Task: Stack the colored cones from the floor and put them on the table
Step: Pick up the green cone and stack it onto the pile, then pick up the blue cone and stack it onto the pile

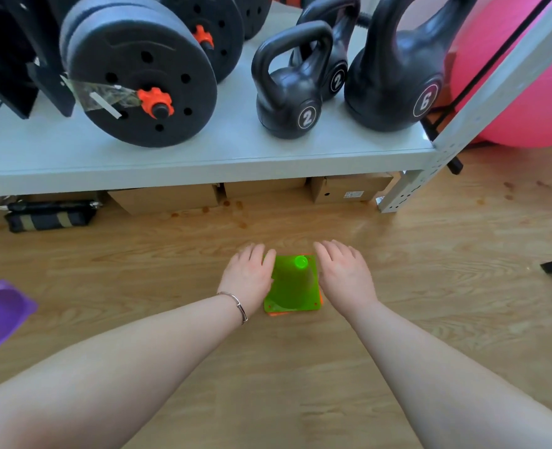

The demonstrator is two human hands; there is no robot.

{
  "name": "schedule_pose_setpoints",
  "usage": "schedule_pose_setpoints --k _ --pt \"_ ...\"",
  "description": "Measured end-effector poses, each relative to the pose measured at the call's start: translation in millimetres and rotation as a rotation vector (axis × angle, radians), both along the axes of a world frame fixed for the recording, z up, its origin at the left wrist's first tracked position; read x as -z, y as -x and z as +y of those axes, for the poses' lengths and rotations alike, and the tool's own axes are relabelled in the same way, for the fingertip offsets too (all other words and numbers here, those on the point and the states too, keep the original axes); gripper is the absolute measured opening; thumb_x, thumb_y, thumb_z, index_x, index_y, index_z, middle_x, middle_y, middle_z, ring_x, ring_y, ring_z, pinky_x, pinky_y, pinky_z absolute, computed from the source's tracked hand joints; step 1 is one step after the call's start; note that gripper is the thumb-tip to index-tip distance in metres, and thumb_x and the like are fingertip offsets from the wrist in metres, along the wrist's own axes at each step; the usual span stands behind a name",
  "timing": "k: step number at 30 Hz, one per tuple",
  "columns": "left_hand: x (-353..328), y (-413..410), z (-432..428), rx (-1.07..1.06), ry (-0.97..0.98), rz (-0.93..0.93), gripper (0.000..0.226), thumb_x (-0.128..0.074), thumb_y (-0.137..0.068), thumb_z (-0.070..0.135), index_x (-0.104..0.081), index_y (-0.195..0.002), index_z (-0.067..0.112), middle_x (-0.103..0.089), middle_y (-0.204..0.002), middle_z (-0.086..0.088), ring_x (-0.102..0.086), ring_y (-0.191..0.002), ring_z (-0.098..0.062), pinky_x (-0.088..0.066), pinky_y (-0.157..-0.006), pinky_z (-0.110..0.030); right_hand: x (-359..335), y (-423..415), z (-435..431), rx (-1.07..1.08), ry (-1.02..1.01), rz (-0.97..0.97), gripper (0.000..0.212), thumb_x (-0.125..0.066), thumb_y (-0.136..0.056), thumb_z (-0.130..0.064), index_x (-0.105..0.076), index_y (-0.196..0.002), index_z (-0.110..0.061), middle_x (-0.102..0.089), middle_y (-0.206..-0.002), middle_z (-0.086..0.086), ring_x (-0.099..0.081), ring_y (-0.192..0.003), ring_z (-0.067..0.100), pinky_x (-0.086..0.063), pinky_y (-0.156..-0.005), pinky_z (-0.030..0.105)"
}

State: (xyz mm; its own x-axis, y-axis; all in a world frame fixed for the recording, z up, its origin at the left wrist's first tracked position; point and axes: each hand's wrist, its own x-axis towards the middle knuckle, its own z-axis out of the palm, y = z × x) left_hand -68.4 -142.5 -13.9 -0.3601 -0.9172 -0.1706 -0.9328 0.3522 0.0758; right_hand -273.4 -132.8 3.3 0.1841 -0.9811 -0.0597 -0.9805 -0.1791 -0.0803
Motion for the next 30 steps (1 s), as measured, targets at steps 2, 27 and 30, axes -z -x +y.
schedule_pose_setpoints --k 2,27,30 --pt "-16 -10 0 -0.029 0.126 -0.053 0.062 -0.066 -0.081 0.035 -0.047 -0.134 0.009 -0.052 -0.138 -0.017 -0.047 -0.131 -0.035 -0.041 -0.107 -0.046 -17 -5 -11 0.013 0.093 0.013 0.049 -0.063 -0.08 -0.009 -0.058 -0.129 -0.01 -0.064 -0.125 0.008 -0.054 -0.127 0.03 -0.044 -0.104 0.046" --pt "-178 -274 146 -0.614 0.111 -0.267 0.072 -0.063 -0.083 0.037 -0.036 -0.141 0.005 -0.048 -0.136 -0.018 -0.048 -0.123 -0.036 -0.047 -0.092 -0.048 -112 -259 30 -0.383 -0.007 -0.116 0.057 -0.052 -0.092 -0.015 -0.034 -0.145 -0.012 -0.054 -0.132 0.008 -0.05 -0.121 0.028 -0.044 -0.092 0.038" --pt "-150 -316 157 -0.663 0.086 -0.247 0.071 -0.066 -0.081 0.034 -0.04 -0.138 0.003 -0.051 -0.131 -0.02 -0.053 -0.115 -0.039 -0.05 -0.087 -0.049 -89 -292 40 -0.411 -0.052 -0.104 0.057 -0.048 -0.089 -0.01 -0.034 -0.145 -0.012 -0.055 -0.13 0.007 -0.05 -0.119 0.029 -0.044 -0.09 0.038"
